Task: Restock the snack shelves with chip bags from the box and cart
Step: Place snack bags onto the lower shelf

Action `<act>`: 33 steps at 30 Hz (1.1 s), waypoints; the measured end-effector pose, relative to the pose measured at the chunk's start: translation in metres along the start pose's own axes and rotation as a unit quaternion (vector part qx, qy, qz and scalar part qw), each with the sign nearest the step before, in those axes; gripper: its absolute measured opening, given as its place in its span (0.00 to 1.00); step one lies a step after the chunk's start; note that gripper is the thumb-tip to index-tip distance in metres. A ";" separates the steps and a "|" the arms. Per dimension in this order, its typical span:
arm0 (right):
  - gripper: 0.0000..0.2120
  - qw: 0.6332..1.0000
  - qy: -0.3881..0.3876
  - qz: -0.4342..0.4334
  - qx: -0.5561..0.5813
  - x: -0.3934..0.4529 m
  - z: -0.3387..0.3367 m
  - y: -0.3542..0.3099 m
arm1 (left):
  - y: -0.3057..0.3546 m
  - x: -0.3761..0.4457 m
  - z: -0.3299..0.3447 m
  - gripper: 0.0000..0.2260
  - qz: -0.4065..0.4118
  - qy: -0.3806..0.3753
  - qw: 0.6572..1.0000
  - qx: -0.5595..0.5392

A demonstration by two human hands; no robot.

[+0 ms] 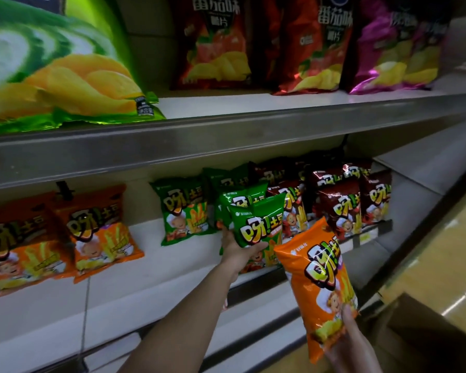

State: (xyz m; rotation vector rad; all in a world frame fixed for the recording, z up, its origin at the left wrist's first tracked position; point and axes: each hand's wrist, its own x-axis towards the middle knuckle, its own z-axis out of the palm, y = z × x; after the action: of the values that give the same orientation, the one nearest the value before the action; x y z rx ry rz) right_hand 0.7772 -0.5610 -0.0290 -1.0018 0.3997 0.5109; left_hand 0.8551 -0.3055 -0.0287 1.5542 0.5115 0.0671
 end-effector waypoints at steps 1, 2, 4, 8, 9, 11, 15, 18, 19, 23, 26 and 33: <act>0.53 1.000 -0.003 -0.004 0.002 0.001 0.006 0.001 | 0.002 -0.001 0.000 0.63 0.004 -0.007 1.000 0.003; 0.45 1.000 -0.010 -0.010 0.006 0.001 0.015 0.001 | 0.003 0.001 -0.001 0.64 -0.009 -0.013 1.000 0.011; 0.32 0.999 -0.034 -0.024 0.017 0.004 0.032 0.003 | -0.006 0.016 -0.007 0.62 -0.035 -0.023 0.998 0.038; 0.20 0.996 -0.078 -0.037 0.020 0.000 0.076 0.012 | 0.010 -0.008 -0.036 0.43 0.007 0.020 0.997 0.068; 0.19 0.996 -0.083 -0.039 0.015 0.001 0.084 0.017 | 0.022 -0.030 -0.047 0.31 0.033 0.030 0.998 0.052; 0.20 0.994 -0.099 -0.038 0.009 0.004 0.102 0.028 | 0.035 -0.069 -0.064 0.14 0.037 0.032 0.999 -0.012; 0.23 0.990 -0.140 -0.020 -0.004 0.008 0.143 0.055 | 0.027 -0.123 -0.102 0.32 -0.018 -0.005 0.987 -0.159; 0.24 0.978 -0.202 0.000 -0.047 0.005 0.180 0.084 | 0.016 -0.144 -0.128 0.41 0.001 0.049 0.989 -0.139; 0.26 0.973 -0.225 0.011 -0.060 0.002 0.192 0.095 | 0.014 -0.151 -0.138 0.44 0.001 0.088 0.984 -0.152; 0.38 0.948 -0.286 0.035 -0.132 -0.013 0.226 0.132 | 0.005 -0.171 -0.191 0.33 0.000 0.209 0.953 -0.219; 0.37 0.948 -0.237 -0.027 -0.212 -0.015 0.246 0.150 | 0.002 -0.186 -0.231 0.22 0.006 0.256 0.944 -0.207; 0.20 0.843 -0.306 -0.163 -0.410 0.007 0.297 0.166 | 0.001 -0.179 -0.284 0.33 -0.003 0.237 0.968 -0.078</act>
State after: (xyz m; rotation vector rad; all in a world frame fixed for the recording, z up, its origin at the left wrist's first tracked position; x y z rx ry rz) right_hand 0.7126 -0.2276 -0.0038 -1.6094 -0.6259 0.6702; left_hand 0.5948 -0.1046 0.0389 1.3790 0.8641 0.4732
